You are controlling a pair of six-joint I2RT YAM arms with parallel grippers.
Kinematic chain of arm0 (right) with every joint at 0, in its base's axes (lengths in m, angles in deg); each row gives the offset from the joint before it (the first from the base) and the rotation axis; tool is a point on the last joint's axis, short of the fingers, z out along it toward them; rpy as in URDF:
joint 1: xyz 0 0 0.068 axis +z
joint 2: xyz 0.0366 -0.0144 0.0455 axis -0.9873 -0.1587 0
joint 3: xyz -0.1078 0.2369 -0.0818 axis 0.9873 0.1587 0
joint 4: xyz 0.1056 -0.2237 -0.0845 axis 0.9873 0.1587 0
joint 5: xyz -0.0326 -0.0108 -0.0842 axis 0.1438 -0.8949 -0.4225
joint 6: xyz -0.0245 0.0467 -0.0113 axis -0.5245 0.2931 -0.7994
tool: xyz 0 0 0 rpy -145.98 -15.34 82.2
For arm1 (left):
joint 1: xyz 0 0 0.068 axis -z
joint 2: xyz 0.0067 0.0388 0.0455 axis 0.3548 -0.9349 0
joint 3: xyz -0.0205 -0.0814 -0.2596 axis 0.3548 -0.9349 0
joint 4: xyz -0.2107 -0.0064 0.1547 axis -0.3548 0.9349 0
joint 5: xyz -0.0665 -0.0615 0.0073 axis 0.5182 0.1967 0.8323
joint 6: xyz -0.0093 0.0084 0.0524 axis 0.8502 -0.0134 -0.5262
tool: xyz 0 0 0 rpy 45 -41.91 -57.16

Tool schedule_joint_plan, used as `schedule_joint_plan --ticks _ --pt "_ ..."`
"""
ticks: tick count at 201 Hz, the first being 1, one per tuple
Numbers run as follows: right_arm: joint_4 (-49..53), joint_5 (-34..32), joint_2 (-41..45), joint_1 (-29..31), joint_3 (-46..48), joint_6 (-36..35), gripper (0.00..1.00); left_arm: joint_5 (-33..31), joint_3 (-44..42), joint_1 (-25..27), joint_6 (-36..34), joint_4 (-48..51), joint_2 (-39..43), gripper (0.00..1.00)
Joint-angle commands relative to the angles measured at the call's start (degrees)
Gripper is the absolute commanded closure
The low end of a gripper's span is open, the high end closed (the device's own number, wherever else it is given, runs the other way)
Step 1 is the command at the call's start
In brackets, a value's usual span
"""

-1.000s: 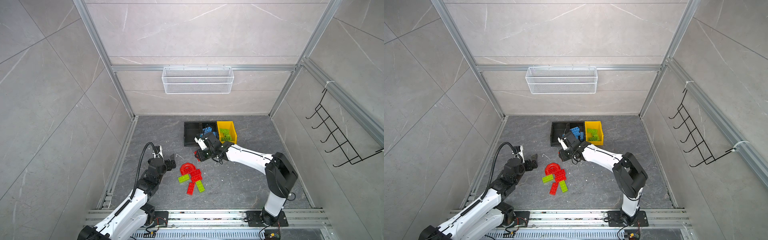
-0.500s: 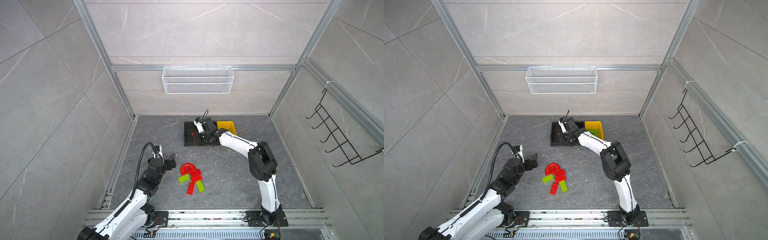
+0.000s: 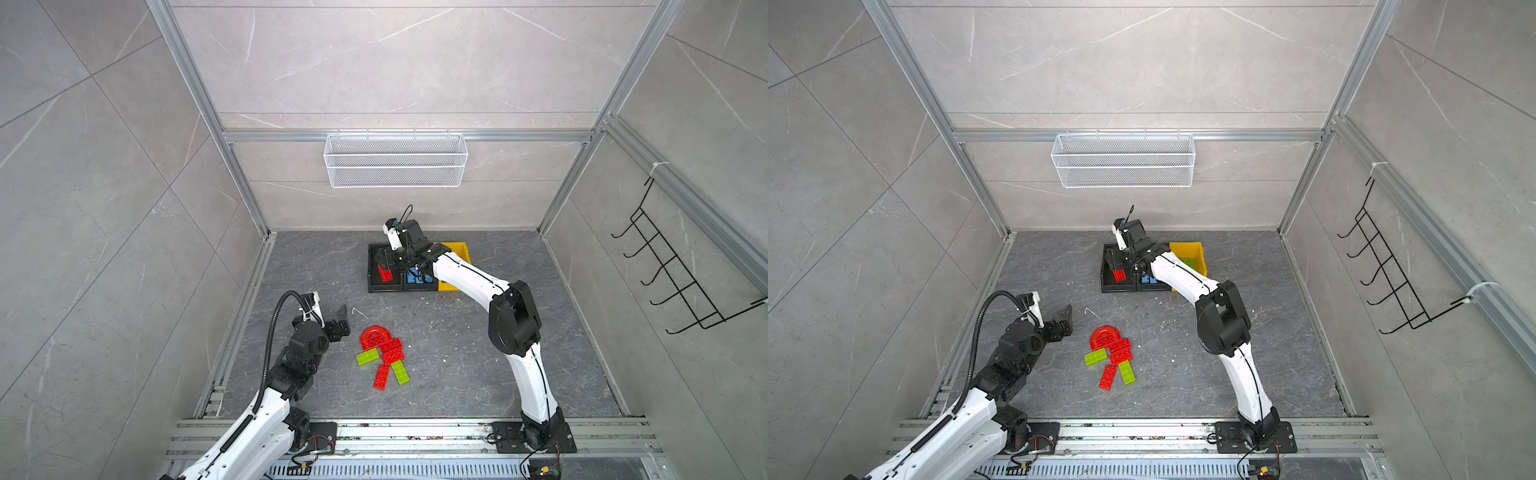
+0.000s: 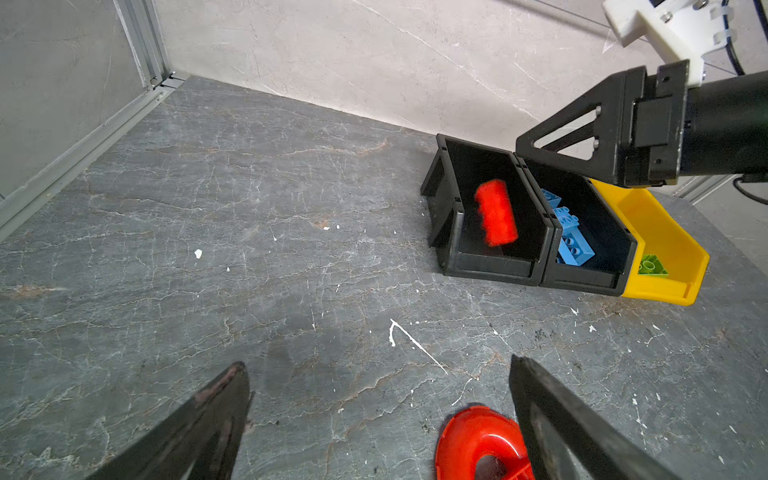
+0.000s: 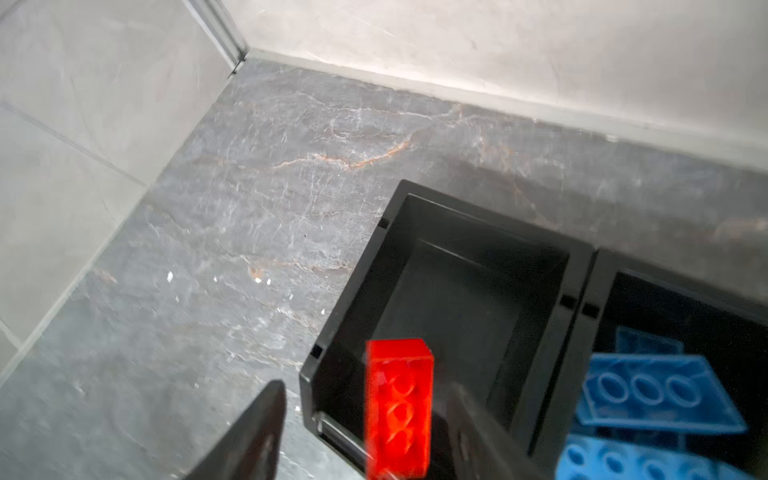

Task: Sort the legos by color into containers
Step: 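Lift the red brick and carry it over the empty black bin, then move the right gripper down to a red brick beside the lime-green brick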

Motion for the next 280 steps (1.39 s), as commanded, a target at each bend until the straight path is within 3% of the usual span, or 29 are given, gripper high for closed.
schedule_joint_plan --ticks 1,32,76,105,136,158,179,227,280 --pt "4.07 -0.16 -0.28 -0.08 -1.00 -0.88 0.25 -0.13 0.52 -0.23 -0.45 -1.72 0.00 0.01" --pt "1.34 0.51 7.38 0.01 7.68 -0.83 0.21 0.17 0.80 -0.23 -0.85 -1.10 0.25 0.01" --pt "-4.63 -0.37 26.68 2.17 32.26 0.88 0.19 -0.67 0.63 -0.23 -1.14 -0.52 1.86 0.01" --pt "-3.53 -4.47 39.43 8.60 47.56 2.64 0.19 -0.65 0.75 -0.31 -1.16 -0.16 2.06 0.01" --pt "0.17 -7.49 44.75 15.92 55.54 6.72 0.18 -0.89 0.71 -0.32 -1.15 -0.33 1.58 0.01" --pt "-1.69 -7.36 43.07 18.99 58.04 9.16 0.18 -1.22 0.31 -0.32 -0.74 -0.48 1.58 0.01" --pt "-3.97 -6.71 39.18 21.34 58.45 7.18 0.18 -0.33 0.64 -0.32 -0.58 -0.31 1.40 0.01" --pt "-6.17 -2.75 31.34 21.36 55.11 7.00 0.19 0.24 0.38 -0.32 -0.36 -0.46 1.93 0.01" --pt "-6.47 -4.18 25.24 21.49 50.99 6.10 0.19 -1.12 0.68 -0.32 -0.35 -0.68 -0.21 0.01"
